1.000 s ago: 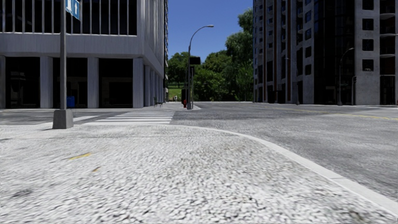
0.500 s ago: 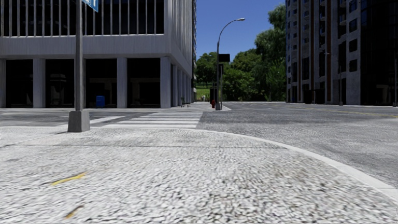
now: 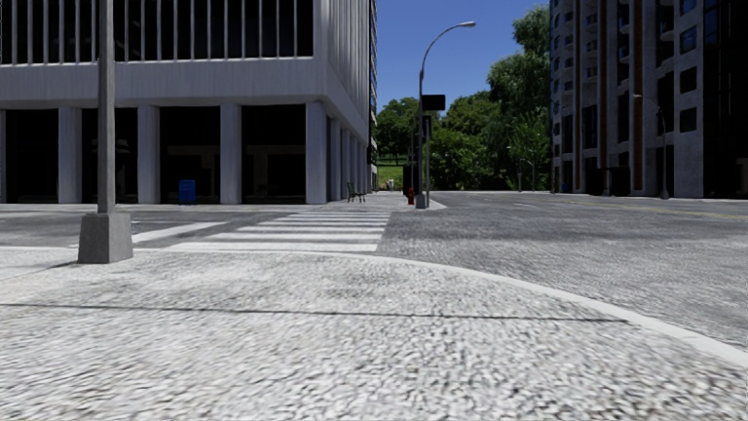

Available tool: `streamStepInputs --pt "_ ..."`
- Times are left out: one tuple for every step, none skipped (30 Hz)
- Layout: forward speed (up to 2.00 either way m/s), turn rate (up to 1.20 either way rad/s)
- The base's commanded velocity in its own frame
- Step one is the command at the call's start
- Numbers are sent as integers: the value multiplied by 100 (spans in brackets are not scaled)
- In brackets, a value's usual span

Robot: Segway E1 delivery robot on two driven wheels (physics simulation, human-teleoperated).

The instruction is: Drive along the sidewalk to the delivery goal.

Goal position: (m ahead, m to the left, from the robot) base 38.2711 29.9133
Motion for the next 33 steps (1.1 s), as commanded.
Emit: streamStepInputs --pt "200 0" --pt "200 0" --pt "200 0" --pt "200 0" --pt "200 0" --pt "200 0" --pt "200 0" --pt "200 0" --pt "200 0" --pt "200 0" --pt "200 0" --pt "200 0" --pt "200 0" --pt "200 0" --pt "200 0" --pt "200 0" --pt "200 0" --pt "200 0" --pt "200 0" --pt "200 0" --pt "200 0" --pt "200 0" --pt "200 0" --pt "200 0" --pt "200 0" --pt "200 0" --pt "200 6" --pt "200 15" --pt "200 20" --pt "200 25" --pt "200 25" --pt "200 29" --pt "200 32"
